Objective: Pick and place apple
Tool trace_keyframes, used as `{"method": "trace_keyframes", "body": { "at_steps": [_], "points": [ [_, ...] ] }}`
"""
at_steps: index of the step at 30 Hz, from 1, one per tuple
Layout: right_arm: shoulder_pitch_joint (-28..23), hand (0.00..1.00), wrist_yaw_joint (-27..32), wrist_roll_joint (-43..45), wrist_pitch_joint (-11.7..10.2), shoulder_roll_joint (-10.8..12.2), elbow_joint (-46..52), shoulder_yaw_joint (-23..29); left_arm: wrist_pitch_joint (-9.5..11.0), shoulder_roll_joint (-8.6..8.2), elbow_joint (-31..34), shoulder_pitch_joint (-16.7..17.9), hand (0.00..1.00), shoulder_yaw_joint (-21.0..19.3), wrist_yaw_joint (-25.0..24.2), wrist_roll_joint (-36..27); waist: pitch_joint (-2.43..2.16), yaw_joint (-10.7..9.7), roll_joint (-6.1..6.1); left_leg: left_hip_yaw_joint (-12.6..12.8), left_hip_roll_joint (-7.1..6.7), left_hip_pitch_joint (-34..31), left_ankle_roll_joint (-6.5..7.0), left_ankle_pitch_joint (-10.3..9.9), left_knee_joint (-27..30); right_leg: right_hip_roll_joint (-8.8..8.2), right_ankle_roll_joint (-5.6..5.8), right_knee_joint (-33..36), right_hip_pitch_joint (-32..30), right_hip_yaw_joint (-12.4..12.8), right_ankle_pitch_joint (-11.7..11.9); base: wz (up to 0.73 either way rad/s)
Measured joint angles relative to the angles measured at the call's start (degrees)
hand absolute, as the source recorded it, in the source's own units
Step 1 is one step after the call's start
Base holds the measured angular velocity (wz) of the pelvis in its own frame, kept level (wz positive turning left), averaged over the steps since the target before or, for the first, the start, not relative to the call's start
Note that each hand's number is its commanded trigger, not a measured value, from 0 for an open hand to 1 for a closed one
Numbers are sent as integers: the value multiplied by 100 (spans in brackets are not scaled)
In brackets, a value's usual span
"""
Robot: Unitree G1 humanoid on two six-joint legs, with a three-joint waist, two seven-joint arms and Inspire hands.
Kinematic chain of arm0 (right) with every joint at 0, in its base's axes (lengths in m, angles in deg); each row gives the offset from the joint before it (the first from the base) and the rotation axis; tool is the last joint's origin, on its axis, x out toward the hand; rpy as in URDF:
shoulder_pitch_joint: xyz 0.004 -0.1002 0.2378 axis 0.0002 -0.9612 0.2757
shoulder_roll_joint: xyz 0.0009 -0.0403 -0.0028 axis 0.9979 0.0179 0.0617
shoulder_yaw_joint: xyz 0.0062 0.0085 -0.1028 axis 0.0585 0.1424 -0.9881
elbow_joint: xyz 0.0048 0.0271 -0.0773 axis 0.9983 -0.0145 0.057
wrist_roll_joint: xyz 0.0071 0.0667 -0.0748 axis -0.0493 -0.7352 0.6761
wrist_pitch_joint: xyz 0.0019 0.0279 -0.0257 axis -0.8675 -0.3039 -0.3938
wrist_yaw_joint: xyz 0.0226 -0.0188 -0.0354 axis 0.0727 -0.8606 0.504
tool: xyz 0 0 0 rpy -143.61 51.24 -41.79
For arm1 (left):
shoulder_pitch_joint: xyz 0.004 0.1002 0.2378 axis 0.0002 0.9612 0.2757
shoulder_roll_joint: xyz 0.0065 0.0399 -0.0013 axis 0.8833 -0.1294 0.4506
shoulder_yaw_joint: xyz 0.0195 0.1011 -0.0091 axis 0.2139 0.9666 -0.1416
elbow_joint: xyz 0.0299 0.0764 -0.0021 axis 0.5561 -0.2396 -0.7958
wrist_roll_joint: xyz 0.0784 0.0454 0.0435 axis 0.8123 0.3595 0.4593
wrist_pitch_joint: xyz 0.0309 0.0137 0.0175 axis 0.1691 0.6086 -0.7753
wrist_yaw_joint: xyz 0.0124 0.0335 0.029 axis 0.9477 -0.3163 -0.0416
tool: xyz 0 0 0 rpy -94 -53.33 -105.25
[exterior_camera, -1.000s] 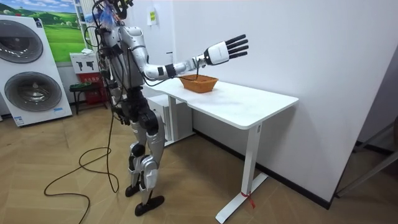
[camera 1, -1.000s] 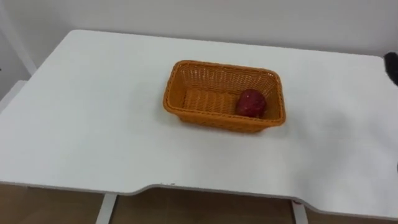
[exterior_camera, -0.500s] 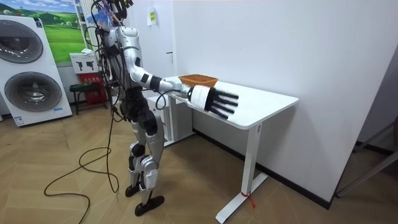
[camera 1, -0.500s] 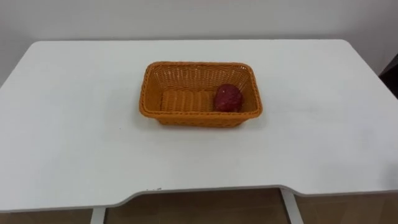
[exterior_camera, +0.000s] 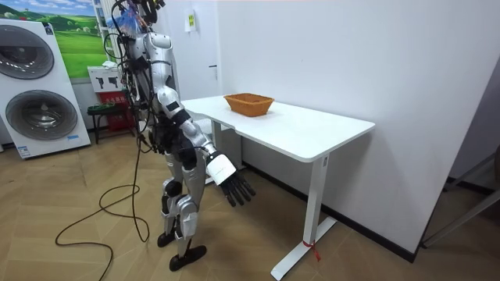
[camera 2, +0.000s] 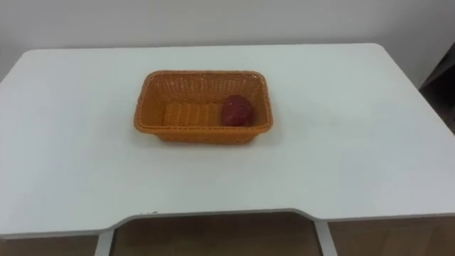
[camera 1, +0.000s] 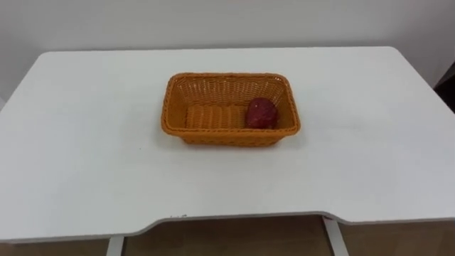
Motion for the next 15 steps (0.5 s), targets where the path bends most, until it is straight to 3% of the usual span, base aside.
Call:
{"method": "trace_keyframes", "body": {
  "at_steps": [6, 10, 15],
  "points": [
    [-22, 0, -667, 36, 6, 79, -793, -536, -14, -54, -23, 85, 0, 1, 3, 8, 5, 35, 136, 3, 0, 12, 1, 1, 1, 6, 1, 7, -7, 26, 1, 0],
    [-38, 0, -1196, 144, 390, 159, -1291, -640, -100, -187, -123, 55, 0, 16, 1, 47, 19, 0, 197, 0, -7, 115, 1, 0, -55, -16, 12, -1, 78, 1, -29, 0],
    [-34, 0, -1656, 257, 634, 297, -1533, -762, -226, -327, -176, 2, 0, 88, -27, 48, 31, 14, 177, -4, -7, 128, 3, -1, -44, -23, 15, -6, 69, 0, -36, 0]
  ]
}}
